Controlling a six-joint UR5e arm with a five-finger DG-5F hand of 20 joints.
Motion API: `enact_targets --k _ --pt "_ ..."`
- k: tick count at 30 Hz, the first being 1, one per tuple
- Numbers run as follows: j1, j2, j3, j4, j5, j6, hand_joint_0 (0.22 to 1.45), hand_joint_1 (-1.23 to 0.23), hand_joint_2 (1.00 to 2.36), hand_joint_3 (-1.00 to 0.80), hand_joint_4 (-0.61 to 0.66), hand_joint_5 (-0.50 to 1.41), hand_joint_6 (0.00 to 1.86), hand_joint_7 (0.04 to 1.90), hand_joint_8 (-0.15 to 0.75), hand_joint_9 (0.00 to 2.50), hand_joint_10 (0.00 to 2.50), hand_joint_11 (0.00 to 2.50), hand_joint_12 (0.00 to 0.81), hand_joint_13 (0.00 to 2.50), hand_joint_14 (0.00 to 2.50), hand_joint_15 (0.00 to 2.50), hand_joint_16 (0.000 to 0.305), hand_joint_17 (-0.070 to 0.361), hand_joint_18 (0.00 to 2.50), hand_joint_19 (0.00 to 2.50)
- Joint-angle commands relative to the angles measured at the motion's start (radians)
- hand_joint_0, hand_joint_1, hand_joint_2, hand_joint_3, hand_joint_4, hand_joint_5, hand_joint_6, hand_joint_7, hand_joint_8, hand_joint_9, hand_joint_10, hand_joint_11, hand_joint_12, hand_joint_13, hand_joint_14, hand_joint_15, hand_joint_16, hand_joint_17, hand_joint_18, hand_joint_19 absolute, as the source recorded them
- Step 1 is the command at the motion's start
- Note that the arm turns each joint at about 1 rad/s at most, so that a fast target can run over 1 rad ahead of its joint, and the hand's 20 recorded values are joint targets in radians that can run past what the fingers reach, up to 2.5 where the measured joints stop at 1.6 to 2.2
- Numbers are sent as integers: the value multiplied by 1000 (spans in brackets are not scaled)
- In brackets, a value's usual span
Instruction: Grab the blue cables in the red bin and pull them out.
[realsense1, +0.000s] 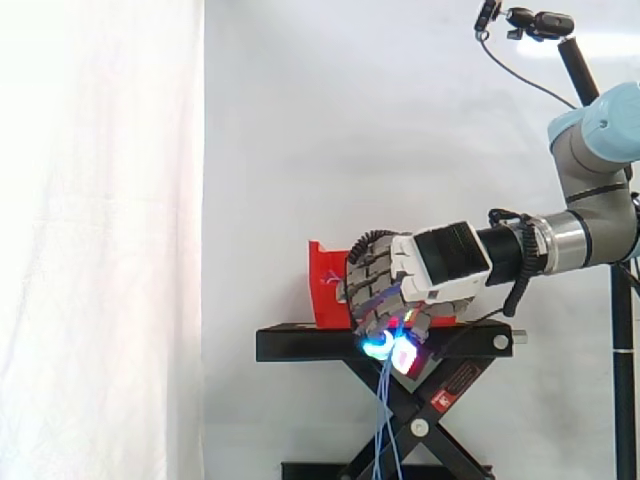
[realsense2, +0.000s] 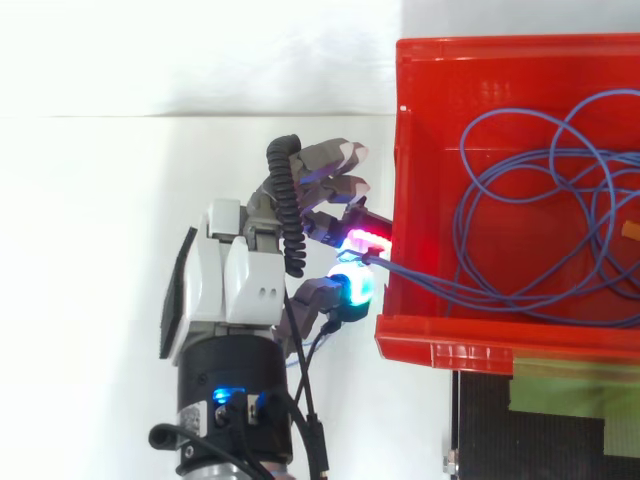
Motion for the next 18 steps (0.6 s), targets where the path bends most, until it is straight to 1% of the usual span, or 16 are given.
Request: enact_targets --k 1,3,4,5,6,7,8,11,12,14,15,18 --pt "16 1 0 1 2 106 914 -737 1000 -1000 22 815 988 637 232 916 19 610 304 769 15 383 37 84 678 444" --pt "22 3 1 1 1 152 914 -737 1000 -1000 18 813 989 646 232 919 19 603 304 770 15 383 37 84 677 444" --pt "30 7 0 1 2 214 914 -736 1000 -1000 19 813 994 634 230 917 22 621 304 769 15 380 38 85 677 447" --pt "31 9 0 1 2 232 914 -736 1000 -1000 20 813 994 634 232 919 19 614 305 769 15 384 38 85 677 446" --pt "37 18 1 1 1 284 914 -737 1000 -1000 26 813 996 632 231 920 19 616 304 768 15 386 38 85 677 447" --pt "37 18 1 1 1 284 913 -738 1000 -1000 21 811 994 642 231 919 19 610 305 768 17 386 38 85 677 444" --pt "43 18 1 1 2 323 914 -738 1000 -1000 22 810 1001 628 231 916 19 618 304 768 15 386 37 84 676 452" --pt "56 33 1 0 1 395 914 -738 1000 -1000 22 810 1001 628 232 914 19 617 304 768 15 383 38 85 677 444" --pt "60 43 1 0 4 410 914 -738 1000 -1000 25 810 1001 628 232 913 21 616 304 768 15 386 38 85 676 455" --pt "66 44 1 0 4 435 914 -738 1000 -1000 25 811 1003 618 229 913 19 608 304 767 17 382 38 85 676 444" --pt "70 53 0 0 4 453 914 -738 1000 -1000 25 811 1003 618 230 912 21 616 304 767 16 382 38 85 675 444" --pt "76 55 0 0 4 505 914 -738 1000 -1000 27 811 1002 619 229 912 21 609 304 768 15 383 38 85 673 446"
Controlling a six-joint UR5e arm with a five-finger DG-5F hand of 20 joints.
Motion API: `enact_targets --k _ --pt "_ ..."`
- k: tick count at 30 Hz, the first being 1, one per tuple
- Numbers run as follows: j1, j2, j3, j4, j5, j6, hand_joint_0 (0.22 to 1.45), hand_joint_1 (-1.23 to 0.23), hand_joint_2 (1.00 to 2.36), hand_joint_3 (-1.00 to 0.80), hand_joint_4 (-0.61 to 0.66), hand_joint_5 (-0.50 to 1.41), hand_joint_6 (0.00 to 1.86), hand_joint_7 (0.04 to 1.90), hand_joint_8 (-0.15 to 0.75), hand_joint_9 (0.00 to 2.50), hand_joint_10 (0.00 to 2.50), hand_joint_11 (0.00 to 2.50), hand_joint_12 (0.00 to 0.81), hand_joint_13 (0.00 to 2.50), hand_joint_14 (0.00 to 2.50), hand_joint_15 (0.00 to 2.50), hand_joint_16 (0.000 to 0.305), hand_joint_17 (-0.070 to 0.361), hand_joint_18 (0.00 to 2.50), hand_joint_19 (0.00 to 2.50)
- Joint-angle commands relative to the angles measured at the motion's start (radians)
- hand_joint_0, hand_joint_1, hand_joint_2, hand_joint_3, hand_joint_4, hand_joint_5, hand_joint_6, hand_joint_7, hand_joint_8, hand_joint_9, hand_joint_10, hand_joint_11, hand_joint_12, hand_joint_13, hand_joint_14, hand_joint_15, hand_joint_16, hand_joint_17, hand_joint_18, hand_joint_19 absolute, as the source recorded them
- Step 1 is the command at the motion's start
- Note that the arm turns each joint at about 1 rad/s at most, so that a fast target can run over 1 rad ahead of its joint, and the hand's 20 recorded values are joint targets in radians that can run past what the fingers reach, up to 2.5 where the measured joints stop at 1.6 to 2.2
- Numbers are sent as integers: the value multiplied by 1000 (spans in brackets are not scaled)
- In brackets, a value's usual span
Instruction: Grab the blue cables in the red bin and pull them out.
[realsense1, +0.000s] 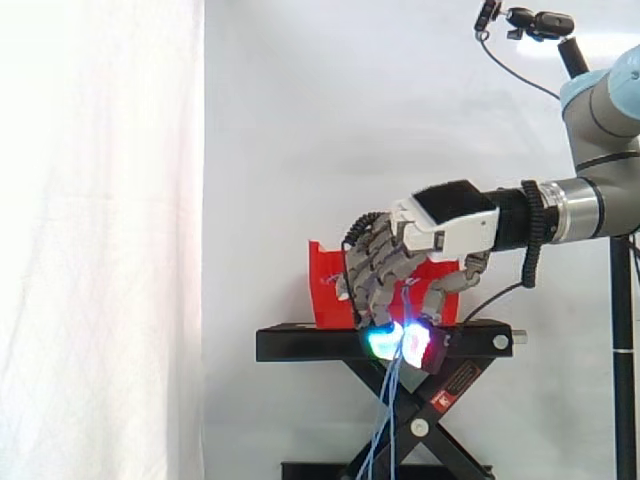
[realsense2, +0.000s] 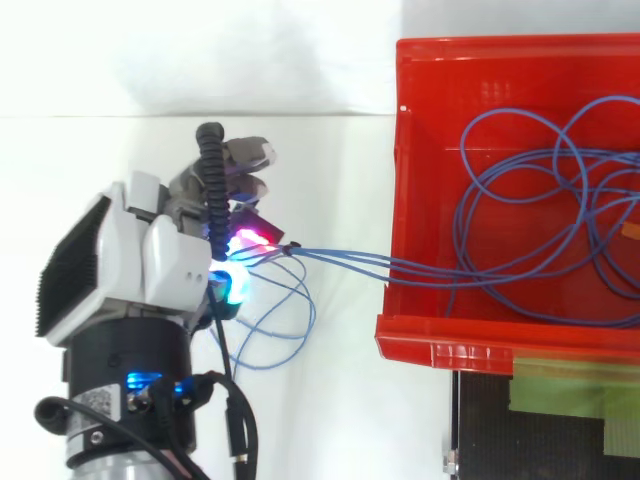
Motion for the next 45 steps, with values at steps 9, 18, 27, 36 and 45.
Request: enact_targets --k 9,18,27,36,45 --pt "40 12 1 -34 2 458 913 -739 1000 -1000 24 814 989 626 231 910 21 615 305 768 15 382 38 84 673 448" --pt "66 12 1 -58 28 814 913 -740 1000 -1000 22 816 978 623 228 902 21 602 302 767 15 392 37 84 672 454" --pt "106 12 1 -223 49 1292 914 -740 1000 -1000 27 819 967 629 230 904 21 605 302 765 15 382 37 84 672 455" --pt "135 12 0 -328 103 1510 914 -741 1000 -1000 18 820 962 632 230 904 21 614 303 765 17 391 38 84 672 453" --pt "155 12 0 -342 169 1674 914 -742 1000 -1000 21 821 961 633 226 901 19 604 304 762 15 388 37 84 672 455"
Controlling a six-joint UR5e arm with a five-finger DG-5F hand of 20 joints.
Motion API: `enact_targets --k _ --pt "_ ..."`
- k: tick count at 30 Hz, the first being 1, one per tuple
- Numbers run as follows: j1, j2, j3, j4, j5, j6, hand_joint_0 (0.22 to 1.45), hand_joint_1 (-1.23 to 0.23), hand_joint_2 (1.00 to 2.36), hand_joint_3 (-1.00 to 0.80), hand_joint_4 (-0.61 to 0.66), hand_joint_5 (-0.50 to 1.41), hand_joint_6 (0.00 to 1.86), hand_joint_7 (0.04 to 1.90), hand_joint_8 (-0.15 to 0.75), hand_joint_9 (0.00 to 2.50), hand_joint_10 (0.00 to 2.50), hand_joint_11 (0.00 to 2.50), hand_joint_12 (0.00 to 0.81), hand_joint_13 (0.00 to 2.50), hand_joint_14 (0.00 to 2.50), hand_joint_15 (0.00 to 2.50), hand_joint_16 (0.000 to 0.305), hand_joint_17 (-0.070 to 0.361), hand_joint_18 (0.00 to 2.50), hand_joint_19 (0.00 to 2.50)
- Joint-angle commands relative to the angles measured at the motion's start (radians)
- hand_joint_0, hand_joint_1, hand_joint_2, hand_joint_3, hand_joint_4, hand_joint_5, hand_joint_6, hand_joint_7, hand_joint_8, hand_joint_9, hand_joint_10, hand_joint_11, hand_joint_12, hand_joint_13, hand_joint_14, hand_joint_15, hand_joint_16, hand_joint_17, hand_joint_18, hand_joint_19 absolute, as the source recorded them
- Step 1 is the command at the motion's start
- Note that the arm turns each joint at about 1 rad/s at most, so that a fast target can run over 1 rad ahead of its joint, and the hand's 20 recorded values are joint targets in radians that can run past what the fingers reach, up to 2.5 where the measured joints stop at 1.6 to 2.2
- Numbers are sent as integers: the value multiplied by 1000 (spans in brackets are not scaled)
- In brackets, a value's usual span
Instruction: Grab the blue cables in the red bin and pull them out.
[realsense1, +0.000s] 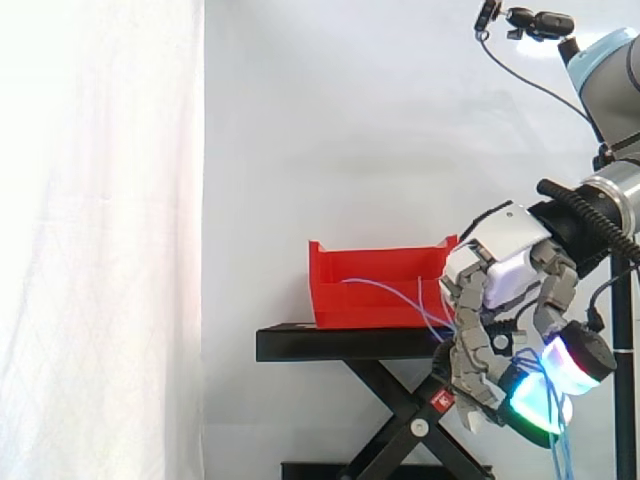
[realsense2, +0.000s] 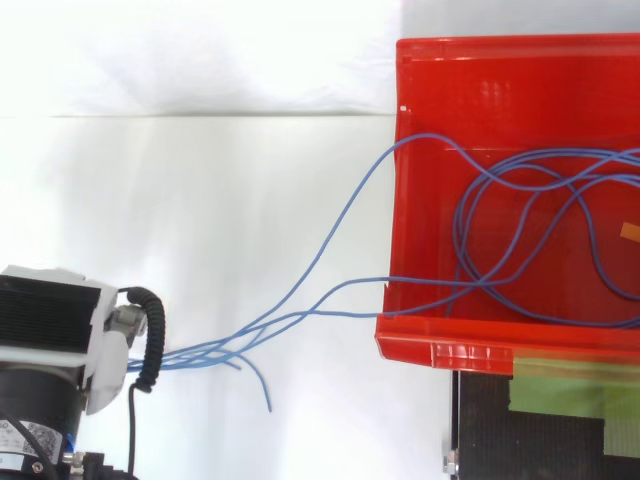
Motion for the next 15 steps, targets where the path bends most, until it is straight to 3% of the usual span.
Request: enact_targets --k 1,3,6,7,9,10,12,15 --pt "8 0 -1 -5 27 505 914 -742 1000 -1000 19 821 960 633 229 900 21 608 303 762 16 382 38 84 672 455" --pt "12 0 1 -3 52 535 914 -742 1000 -1000 19 822 958 635 224 899 19 615 303 761 15 385 37 84 672 455" --pt "21 0 -1 8 161 653 913 -742 1000 -1000 13 822 954 637 229 898 21 616 303 760 15 384 37 84 673 455" --pt "24 0 1 14 213 706 914 -743 1000 -1000 15 821 952 637 229 900 19 611 302 760 15 392 38 85 672 455" --pt "28 0 1 20 263 748 913 -743 1000 -1000 12 821 951 637 225 899 19 622 305 764 15 386 38 85 672 455" --pt "32 0 1 26 314 785 913 -743 1000 -1000 15 821 950 636 228 899 19 611 303 764 15 389 38 85 672 454" --pt "35 0 1 43 359 805 913 -743 1000 -1000 8 821 948 638 229 898 19 612 304 764 15 393 38 85 672 455" --pt "37 0 2 104 374 779 913 -743 1000 -1000 14 821 946 638 230 898 19 612 303 764 15 392 37 84 672 455"
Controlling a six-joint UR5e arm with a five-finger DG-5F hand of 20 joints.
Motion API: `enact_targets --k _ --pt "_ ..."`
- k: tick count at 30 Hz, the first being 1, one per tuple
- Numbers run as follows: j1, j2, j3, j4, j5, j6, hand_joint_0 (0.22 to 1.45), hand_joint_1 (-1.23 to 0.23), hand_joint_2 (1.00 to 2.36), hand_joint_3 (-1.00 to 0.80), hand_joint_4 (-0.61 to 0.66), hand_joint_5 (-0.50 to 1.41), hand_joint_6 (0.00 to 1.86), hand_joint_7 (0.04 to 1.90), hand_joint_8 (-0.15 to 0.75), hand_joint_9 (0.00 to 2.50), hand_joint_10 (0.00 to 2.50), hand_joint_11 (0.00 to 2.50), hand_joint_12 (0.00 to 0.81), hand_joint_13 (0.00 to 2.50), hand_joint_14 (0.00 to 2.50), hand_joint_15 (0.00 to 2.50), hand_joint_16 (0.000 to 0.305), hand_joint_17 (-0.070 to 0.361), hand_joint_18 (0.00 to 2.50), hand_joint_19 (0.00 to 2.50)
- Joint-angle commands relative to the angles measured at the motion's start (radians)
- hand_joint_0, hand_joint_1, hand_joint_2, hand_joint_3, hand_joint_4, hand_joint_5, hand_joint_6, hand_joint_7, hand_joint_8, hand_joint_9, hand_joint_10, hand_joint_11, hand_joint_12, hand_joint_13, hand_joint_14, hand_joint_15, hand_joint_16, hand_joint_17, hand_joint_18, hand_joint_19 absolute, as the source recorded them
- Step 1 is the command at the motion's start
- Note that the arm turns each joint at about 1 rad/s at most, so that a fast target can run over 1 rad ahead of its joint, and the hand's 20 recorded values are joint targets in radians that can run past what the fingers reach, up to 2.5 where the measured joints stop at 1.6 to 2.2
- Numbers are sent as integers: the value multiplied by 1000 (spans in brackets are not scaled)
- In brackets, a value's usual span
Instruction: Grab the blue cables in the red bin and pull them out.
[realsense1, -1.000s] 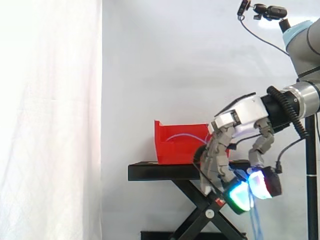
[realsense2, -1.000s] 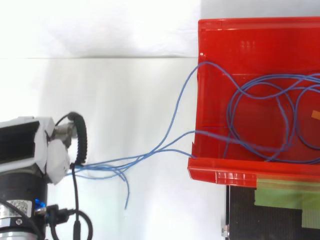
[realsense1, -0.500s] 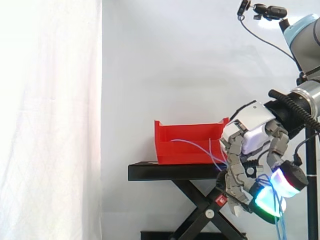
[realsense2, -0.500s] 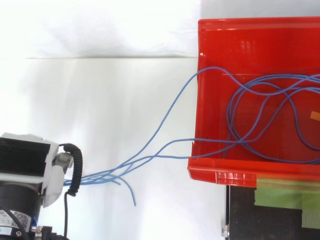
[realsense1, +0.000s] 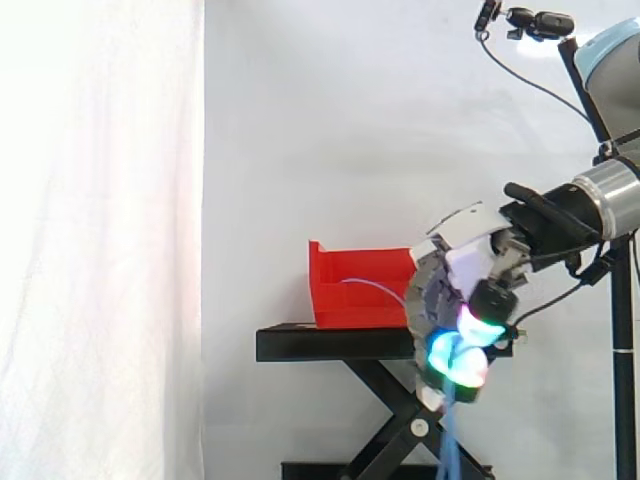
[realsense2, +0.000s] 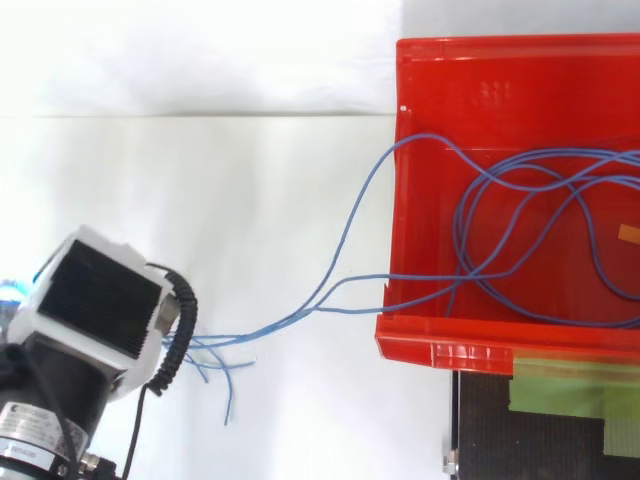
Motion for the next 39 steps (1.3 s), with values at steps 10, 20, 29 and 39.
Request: enact_targets --k 10,20,29,39 --pt "5 0 -1 142 83 265 912 -745 1000 -1000 7 823 940 634 227 912 20 633 303 776 17 391 37 84 673 456" --pt "11 0 1 138 81 272 914 -747 1000 -1000 7 831 923 641 230 923 21 630 290 833 19 460 38 84 687 469" --pt "11 0 -1 118 81 272 915 -746 1000 -1000 6 830 914 653 228 942 23 680 308 983 27 776 37 84 726 531" --pt "11 -2 -1 103 80 270 916 -746 1000 -1000 0 828 906 666 215 1113 26 1074 313 1097 30 1106 37 84 757 583"
